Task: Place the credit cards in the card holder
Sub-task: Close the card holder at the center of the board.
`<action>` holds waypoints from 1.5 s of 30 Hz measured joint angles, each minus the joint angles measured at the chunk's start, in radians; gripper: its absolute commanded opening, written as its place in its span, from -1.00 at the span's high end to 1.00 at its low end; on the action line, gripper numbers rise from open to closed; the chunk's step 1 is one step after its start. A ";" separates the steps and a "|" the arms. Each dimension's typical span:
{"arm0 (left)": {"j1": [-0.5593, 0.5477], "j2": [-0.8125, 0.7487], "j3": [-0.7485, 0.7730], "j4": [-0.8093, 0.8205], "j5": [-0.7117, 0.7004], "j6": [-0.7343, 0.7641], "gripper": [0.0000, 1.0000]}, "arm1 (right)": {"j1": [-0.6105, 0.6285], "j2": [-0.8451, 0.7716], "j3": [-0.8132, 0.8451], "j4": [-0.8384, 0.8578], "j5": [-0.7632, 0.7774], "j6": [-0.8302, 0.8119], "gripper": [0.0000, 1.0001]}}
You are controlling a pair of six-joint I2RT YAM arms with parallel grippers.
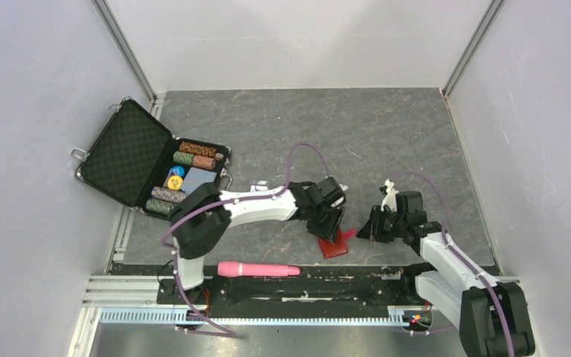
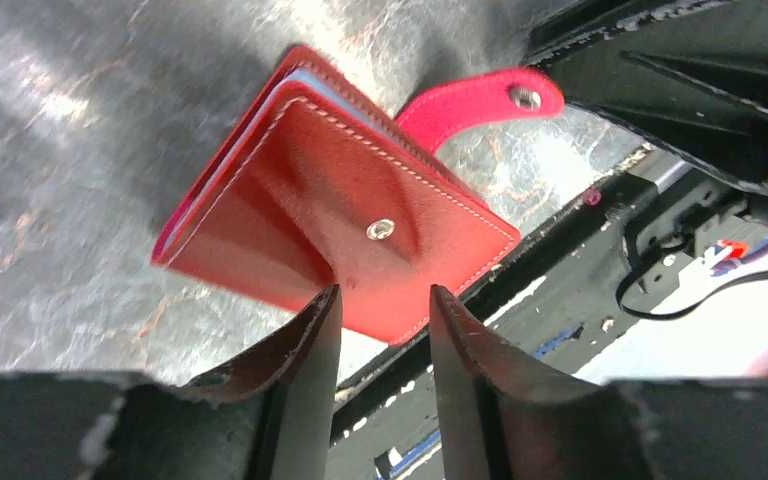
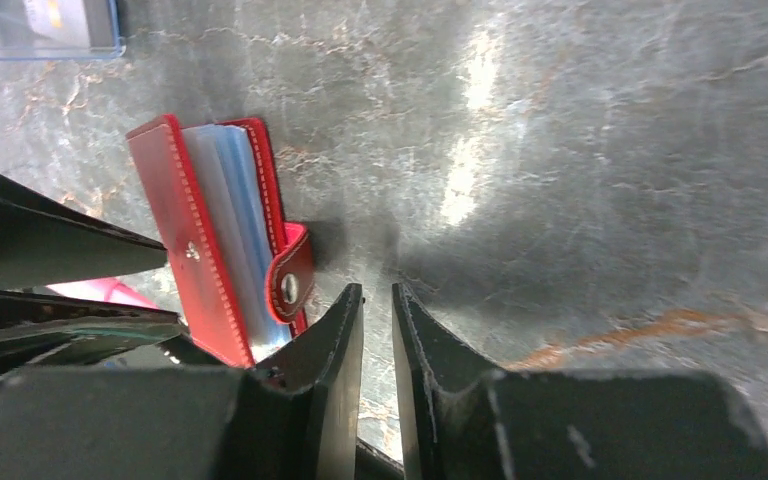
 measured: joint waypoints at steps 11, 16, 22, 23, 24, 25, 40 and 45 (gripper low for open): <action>0.033 -0.166 -0.290 0.335 0.058 -0.190 0.00 | 0.042 -0.012 -0.065 0.113 -0.093 0.082 0.65; 0.047 -0.162 -0.303 0.401 0.078 -0.237 -0.03 | 0.051 -0.013 -0.073 0.137 -0.095 0.093 0.67; 0.063 -0.130 -0.303 0.488 0.100 -0.281 -0.22 | 0.051 -0.058 -0.095 0.159 -0.084 0.090 0.71; 0.067 -0.119 -0.303 0.507 0.105 -0.289 -0.22 | 0.051 -0.064 -0.098 0.165 -0.082 0.089 0.71; 0.071 -0.107 -0.303 0.527 0.111 -0.297 -0.22 | 0.051 -0.069 -0.100 0.173 -0.082 0.089 0.72; 0.074 -0.094 -0.303 0.545 0.119 -0.306 -0.22 | 0.051 -0.070 -0.103 0.185 -0.083 0.089 0.72; 0.095 -0.050 -0.323 0.692 0.158 -0.387 0.45 | 0.055 -0.082 -0.137 0.291 -0.149 0.100 0.75; 0.095 -0.050 -0.317 0.620 0.144 -0.386 0.67 | 0.056 -0.082 -0.139 0.303 -0.156 0.105 0.75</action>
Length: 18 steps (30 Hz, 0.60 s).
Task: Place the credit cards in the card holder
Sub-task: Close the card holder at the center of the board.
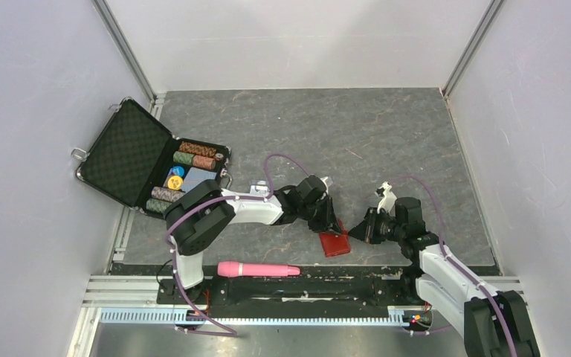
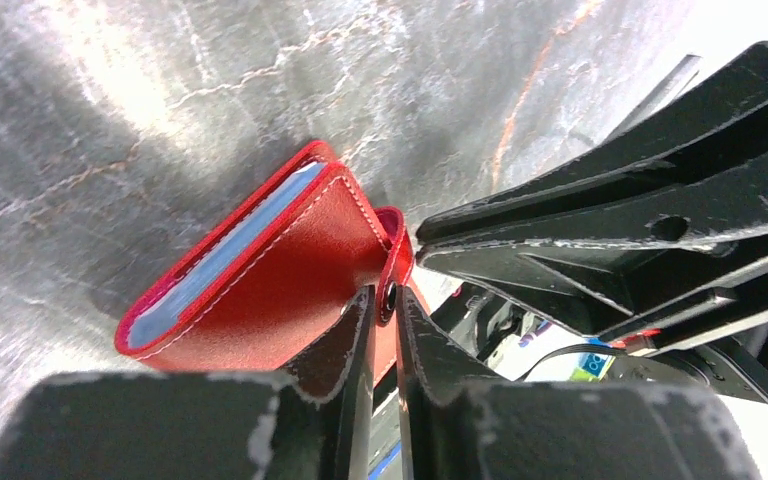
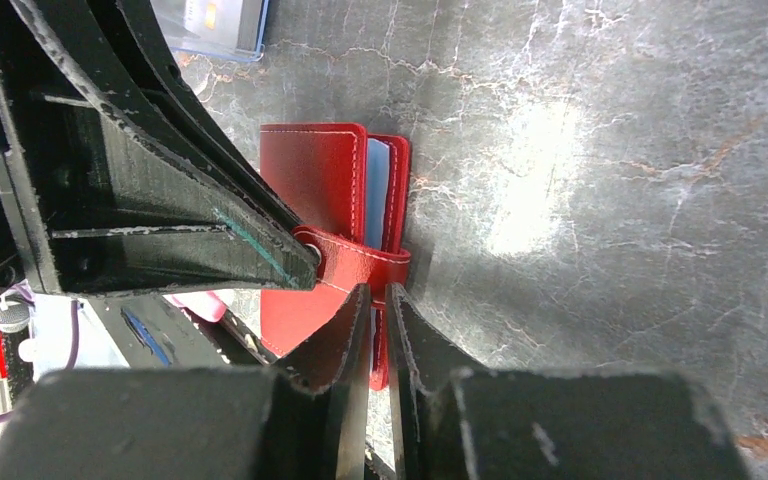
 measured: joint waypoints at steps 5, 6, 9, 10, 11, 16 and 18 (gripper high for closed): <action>-0.001 0.000 0.041 -0.111 -0.031 0.014 0.29 | 0.002 0.003 -0.002 0.002 -0.003 0.003 0.76; -0.002 0.000 0.050 -0.127 -0.039 0.021 0.24 | 0.002 0.003 -0.002 0.002 -0.003 0.003 0.76; -0.004 -0.006 0.071 -0.173 -0.065 0.037 0.21 | 0.002 0.003 -0.002 0.003 -0.003 0.003 0.76; -0.005 -0.011 0.073 -0.187 -0.074 0.039 0.22 | 0.002 0.003 -0.003 0.004 -0.004 0.003 0.76; -0.006 -0.017 0.073 -0.197 -0.078 0.040 0.24 | 0.002 0.003 -0.004 0.004 -0.004 0.003 0.76; -0.008 -0.031 0.074 -0.237 -0.100 0.045 0.27 | 0.005 0.003 -0.008 0.006 -0.004 0.005 0.76; -0.008 -0.031 0.074 -0.242 -0.101 0.055 0.14 | 0.007 0.003 -0.008 0.008 -0.005 0.010 0.76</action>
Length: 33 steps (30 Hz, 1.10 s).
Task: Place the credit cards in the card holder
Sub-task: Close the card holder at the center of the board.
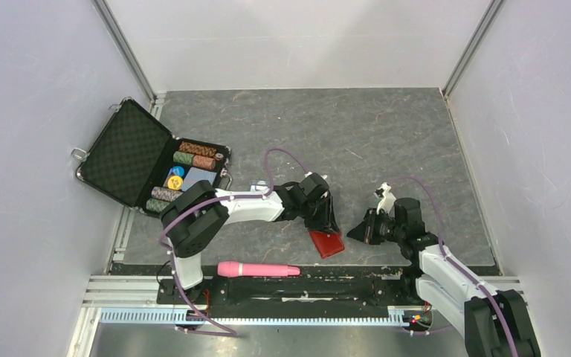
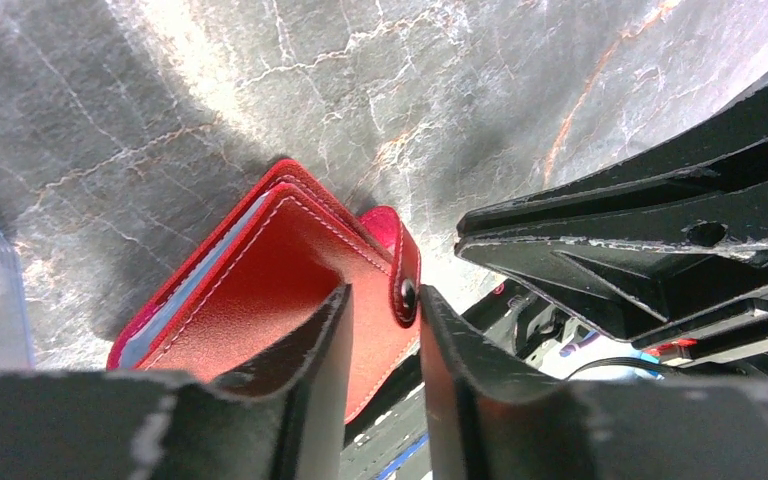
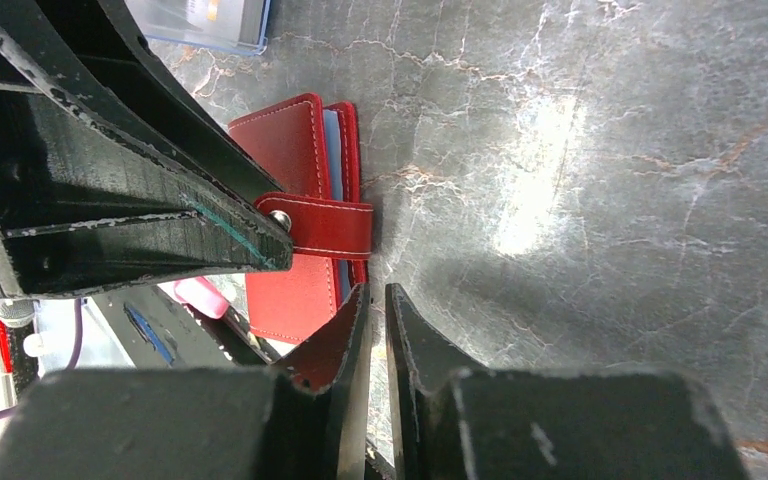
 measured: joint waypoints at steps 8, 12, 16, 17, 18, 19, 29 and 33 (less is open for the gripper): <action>0.000 -0.028 0.003 -0.001 -0.011 0.019 0.85 | 0.009 0.015 -0.001 0.028 -0.003 0.012 0.76; 0.000 -0.029 0.025 -0.030 -0.023 0.033 0.95 | 0.014 0.023 -0.001 0.040 -0.003 0.016 0.76; 0.000 -0.029 0.042 -0.064 -0.024 0.047 0.95 | 0.018 0.024 -0.001 0.047 -0.003 0.020 0.76; -0.001 -0.029 0.047 -0.074 -0.024 0.050 0.96 | 0.019 0.024 -0.001 0.047 -0.003 0.020 0.77; -0.002 -0.029 0.052 -0.086 -0.024 0.055 0.95 | 0.019 0.024 -0.001 0.047 -0.003 0.020 0.76; -0.004 -0.029 0.059 -0.102 -0.024 0.061 0.96 | 0.019 0.023 -0.001 0.047 -0.003 0.020 0.77; -0.051 -0.029 0.074 -0.181 -0.032 0.072 0.95 | 0.029 0.008 0.019 0.058 -0.004 0.031 0.82; -0.065 -0.041 0.059 -0.206 -0.064 0.072 0.96 | 0.052 0.008 0.022 0.084 -0.007 0.053 0.92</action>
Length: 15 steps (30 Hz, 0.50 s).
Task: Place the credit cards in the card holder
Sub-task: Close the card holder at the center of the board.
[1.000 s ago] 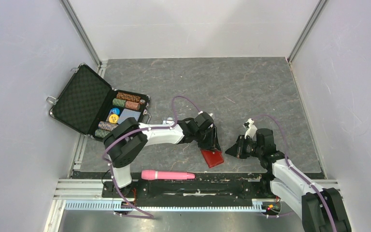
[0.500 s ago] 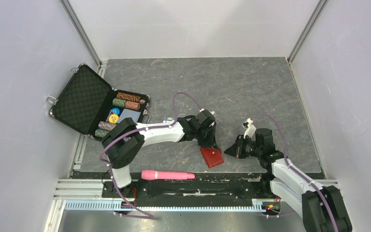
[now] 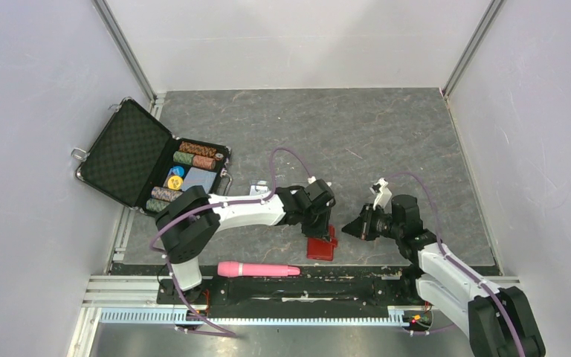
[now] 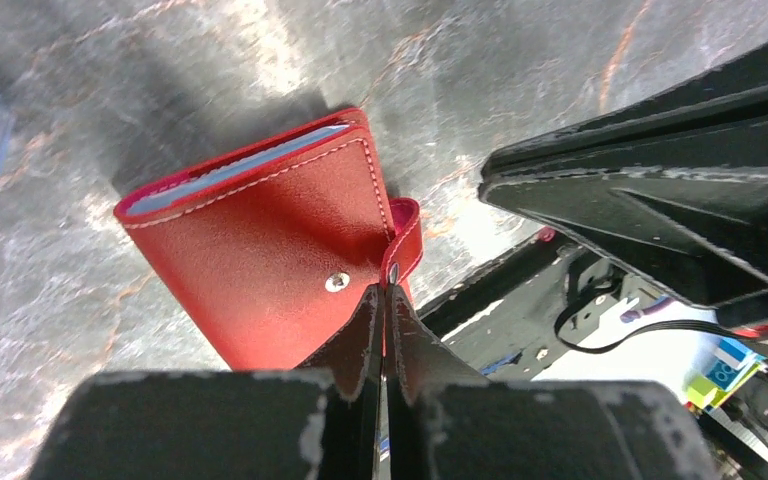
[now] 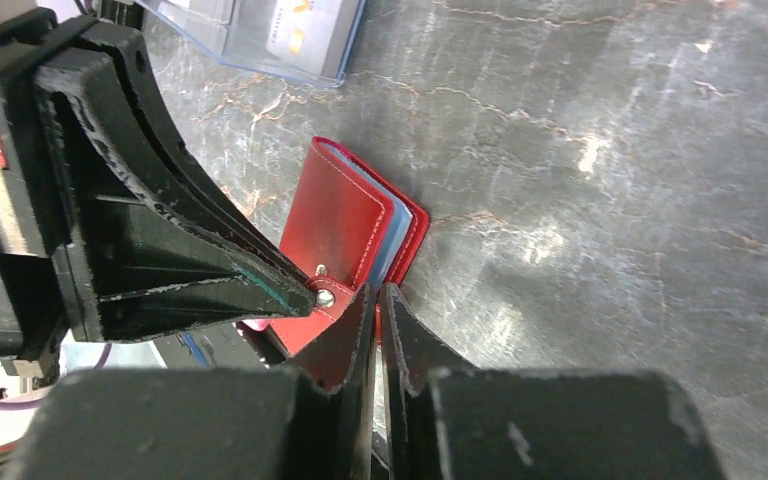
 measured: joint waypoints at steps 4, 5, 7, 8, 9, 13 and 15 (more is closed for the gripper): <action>-0.009 -0.037 -0.032 -0.026 -0.031 0.000 0.96 | 0.041 0.000 0.000 0.043 0.002 0.031 1.00; -0.011 -0.048 -0.038 -0.031 -0.037 0.000 0.96 | 0.053 0.001 0.000 0.055 0.002 0.039 1.00; -0.011 -0.064 -0.045 -0.034 -0.043 0.000 0.96 | 0.087 0.010 0.000 0.088 0.009 0.058 1.00; -0.011 -0.068 -0.045 -0.034 -0.046 0.000 0.95 | 0.103 0.019 0.000 0.105 0.010 0.066 1.00; -0.011 -0.069 -0.045 -0.034 -0.048 0.000 0.96 | 0.119 0.030 0.000 0.118 0.014 0.073 1.00; -0.011 -0.069 -0.046 -0.037 -0.057 0.000 0.95 | 0.182 0.106 0.000 0.179 0.034 0.098 1.00; -0.011 -0.069 -0.046 -0.040 -0.060 0.000 0.96 | 0.206 0.148 0.002 0.200 0.047 0.106 1.00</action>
